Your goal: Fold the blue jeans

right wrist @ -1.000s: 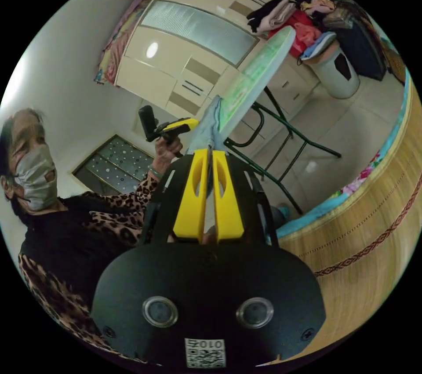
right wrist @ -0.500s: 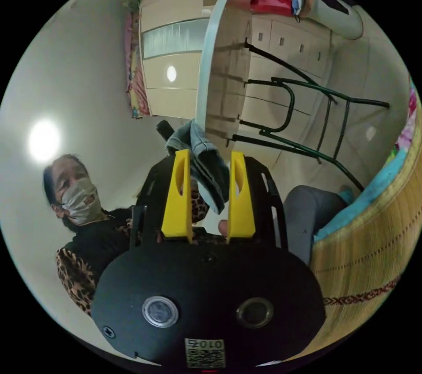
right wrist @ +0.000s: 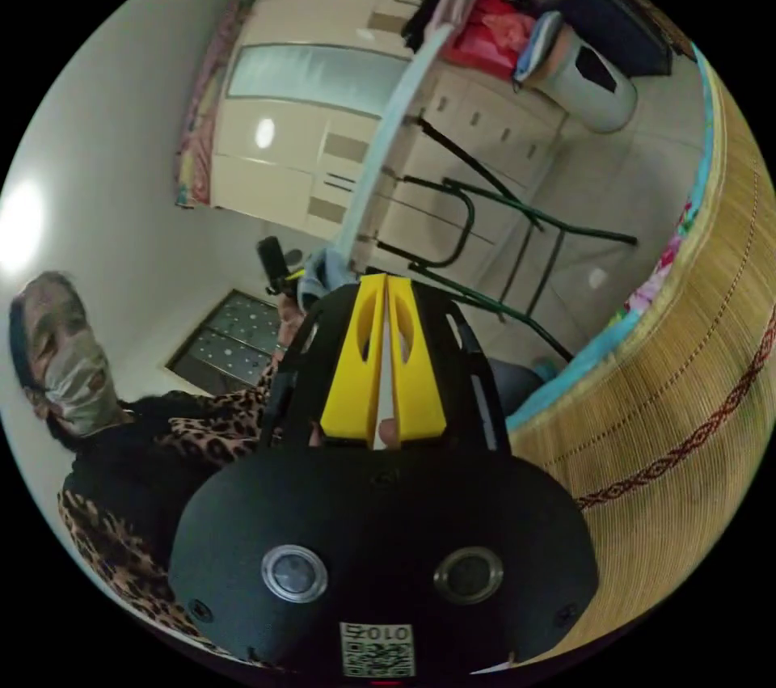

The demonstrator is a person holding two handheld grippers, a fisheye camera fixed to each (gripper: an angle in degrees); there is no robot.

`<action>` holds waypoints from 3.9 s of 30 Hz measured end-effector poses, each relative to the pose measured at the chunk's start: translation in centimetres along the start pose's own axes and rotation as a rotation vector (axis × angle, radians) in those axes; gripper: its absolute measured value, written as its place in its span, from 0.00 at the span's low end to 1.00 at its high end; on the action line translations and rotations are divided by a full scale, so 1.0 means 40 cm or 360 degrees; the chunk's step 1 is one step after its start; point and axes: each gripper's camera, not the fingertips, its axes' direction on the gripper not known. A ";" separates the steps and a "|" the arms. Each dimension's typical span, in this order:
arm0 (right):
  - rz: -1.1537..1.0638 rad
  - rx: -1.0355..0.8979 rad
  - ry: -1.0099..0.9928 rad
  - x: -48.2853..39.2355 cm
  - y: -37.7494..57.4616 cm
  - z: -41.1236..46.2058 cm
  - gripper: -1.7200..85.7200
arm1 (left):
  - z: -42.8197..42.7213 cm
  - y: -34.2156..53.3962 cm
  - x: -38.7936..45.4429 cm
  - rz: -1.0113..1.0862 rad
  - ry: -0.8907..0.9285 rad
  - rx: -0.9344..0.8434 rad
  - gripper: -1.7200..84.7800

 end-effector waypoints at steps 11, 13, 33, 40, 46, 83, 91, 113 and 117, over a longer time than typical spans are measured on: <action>-0.0570 -0.0209 -0.0183 -0.246 -0.002 0.181 0.05 | -0.034 0.017 0.032 0.0083 -0.0026 -0.0013 0.02; -0.0512 -0.0138 -0.0134 -0.227 0.015 0.162 0.05 | -0.008 0.022 0.011 0.0068 -0.0029 -0.0076 0.02; -0.0133 -0.0383 -0.0185 -0.027 0.092 0.232 0.14 | -0.183 0.489 0.001 -0.0245 0.0042 0.0457 0.02; -0.0107 -0.0517 -0.0168 -0.029 0.121 0.407 0.25 | -0.130 0.786 0.015 -0.0435 0.0104 0.0725 0.02; -0.0025 -0.0471 -0.0746 -0.022 0.111 0.480 0.08 | -0.077 0.936 -0.013 -0.0501 0.0177 0.0846 0.02; 0.0765 -0.0115 -0.0950 -0.089 0.148 0.476 0.08 | 0.095 1.137 -0.118 -0.0154 0.0217 0.1220 0.02; 0.0493 -0.0352 -0.0539 -0.171 0.159 0.482 0.13 | 0.100 1.192 -0.112 -0.0170 0.0425 0.1190 0.02; 0.0642 -0.0542 -0.0388 -0.177 0.278 0.623 0.19 | 0.165 1.254 -0.160 -0.0395 -0.0063 0.1176 0.08; 0.0702 -0.0496 -0.0462 -0.150 0.299 0.660 0.17 | 0.168 1.245 -0.149 -0.0378 -0.0153 0.1162 0.11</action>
